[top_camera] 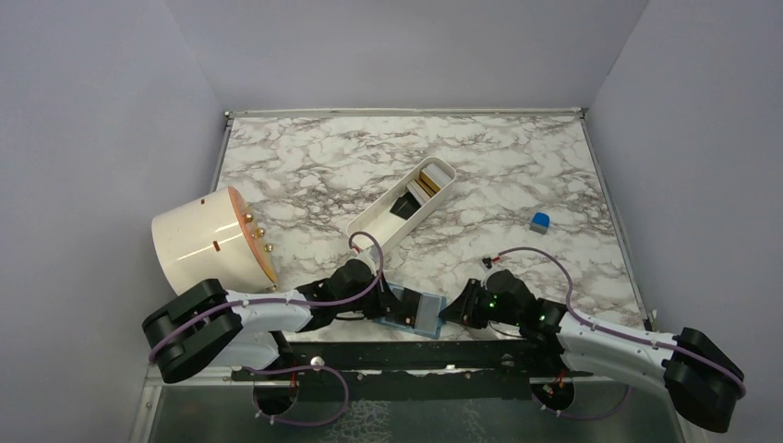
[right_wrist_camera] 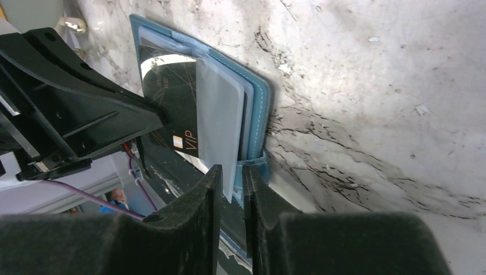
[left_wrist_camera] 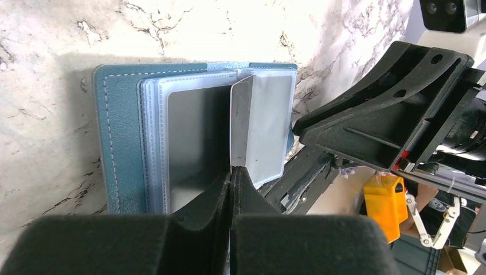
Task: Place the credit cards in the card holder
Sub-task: Insert the credit card into the card holder.
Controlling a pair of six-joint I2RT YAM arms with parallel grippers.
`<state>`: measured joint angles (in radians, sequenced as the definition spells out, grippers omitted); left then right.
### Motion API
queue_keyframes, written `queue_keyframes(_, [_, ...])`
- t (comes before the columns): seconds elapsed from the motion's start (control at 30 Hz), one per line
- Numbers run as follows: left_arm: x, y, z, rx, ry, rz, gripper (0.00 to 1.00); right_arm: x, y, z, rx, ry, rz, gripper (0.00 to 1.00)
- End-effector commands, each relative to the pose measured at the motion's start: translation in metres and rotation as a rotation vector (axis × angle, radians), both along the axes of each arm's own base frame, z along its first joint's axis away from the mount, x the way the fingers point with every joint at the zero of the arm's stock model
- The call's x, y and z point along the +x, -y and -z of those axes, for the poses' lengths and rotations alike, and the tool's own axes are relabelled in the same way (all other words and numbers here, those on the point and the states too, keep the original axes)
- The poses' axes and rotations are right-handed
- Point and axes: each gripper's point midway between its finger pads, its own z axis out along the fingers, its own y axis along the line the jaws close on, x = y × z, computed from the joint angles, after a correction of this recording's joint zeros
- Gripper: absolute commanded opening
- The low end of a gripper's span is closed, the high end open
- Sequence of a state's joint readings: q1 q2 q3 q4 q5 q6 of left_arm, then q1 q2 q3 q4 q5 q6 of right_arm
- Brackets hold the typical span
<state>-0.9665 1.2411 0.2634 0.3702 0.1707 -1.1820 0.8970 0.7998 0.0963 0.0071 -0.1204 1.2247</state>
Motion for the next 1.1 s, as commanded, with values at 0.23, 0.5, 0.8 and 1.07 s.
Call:
queue_keyframes(0.23, [-0.020,-0.012,0.023,0.056,-0.048,0.054,0.00,-0.002,0.007,0.014,-0.070,-0.012,-0.003,0.17])
queue_keyframes(0.5, [-0.022,-0.008,0.028,0.077,-0.055,0.070,0.00,-0.001,0.006,0.016,-0.063,-0.009,0.000,0.13])
queue_keyframes(0.8, [-0.021,0.002,0.026,0.083,-0.040,0.107,0.00,0.005,-0.002,0.016,-0.055,0.011,-0.012,0.12])
queue_keyframes(1.07, [-0.010,0.004,0.017,0.125,0.021,0.112,0.16,0.011,0.001,0.014,-0.091,0.041,-0.004,0.11])
